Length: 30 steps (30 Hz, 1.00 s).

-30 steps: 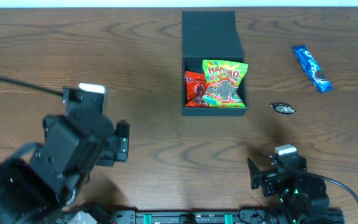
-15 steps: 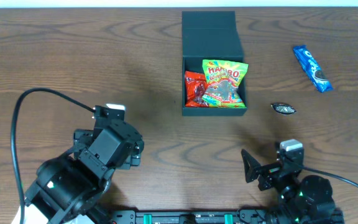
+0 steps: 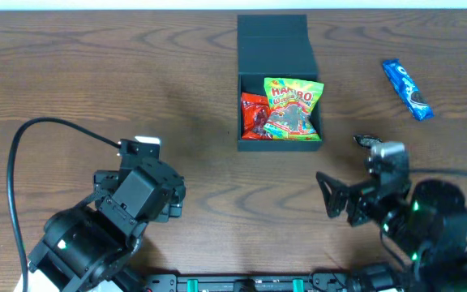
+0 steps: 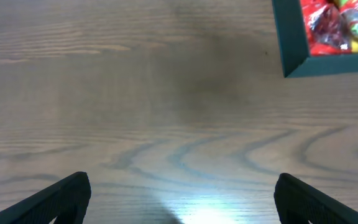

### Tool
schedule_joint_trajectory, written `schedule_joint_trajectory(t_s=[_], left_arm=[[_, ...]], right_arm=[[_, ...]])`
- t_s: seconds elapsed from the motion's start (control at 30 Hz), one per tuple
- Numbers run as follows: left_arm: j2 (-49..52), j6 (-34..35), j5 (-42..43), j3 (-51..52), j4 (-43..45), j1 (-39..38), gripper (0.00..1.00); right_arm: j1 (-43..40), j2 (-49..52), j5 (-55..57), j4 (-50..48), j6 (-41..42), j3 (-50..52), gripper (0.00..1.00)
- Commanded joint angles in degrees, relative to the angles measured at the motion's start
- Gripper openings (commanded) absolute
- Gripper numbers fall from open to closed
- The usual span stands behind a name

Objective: Pack container
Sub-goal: 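Reach the right gripper toward the blue Oreo pack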

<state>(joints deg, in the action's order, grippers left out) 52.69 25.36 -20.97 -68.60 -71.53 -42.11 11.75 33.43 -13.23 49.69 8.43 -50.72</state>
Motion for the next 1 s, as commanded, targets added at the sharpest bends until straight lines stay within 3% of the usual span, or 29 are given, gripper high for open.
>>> schedule_joint_trajectory(t_s=[0.0,0.2,0.37,0.47,0.7,0.97], left_arm=[[-0.92,0.39,-0.22,-0.26,-0.81,0.11,0.95],[-3.02,0.42,-0.46,-0.24,-1.16,0.11,0.95],[-3.21,1.2,-1.05,-0.24,-3.43,0.11,0.95],[-3.21,2.1,-1.07,-0.24,-4.46,0.11,0.95],[-3.21,2.1,-2.14,-0.24,-4.94,0.11,0.95],[-3.21,2.14,-2.05,-0.24,-4.94,0.11,0.95]], right_arm=[[-0.44,4.94,-0.15,1.05,-2.54,-4.24,0.99],[-0.5,10.36,2.71,-1.11,-1.84,-4.09,0.99],[-1.6,15.28,14.49,1.51,4.92,-6.03,0.99],[-4.15,19.52,16.37,3.93,4.74,-9.57,0.99],[-14.03,33.73,16.9,6.67,-1.01,-19.93,0.99],[-24.9,45.4,16.72,1.2,-6.93,-24.76,0.99]])
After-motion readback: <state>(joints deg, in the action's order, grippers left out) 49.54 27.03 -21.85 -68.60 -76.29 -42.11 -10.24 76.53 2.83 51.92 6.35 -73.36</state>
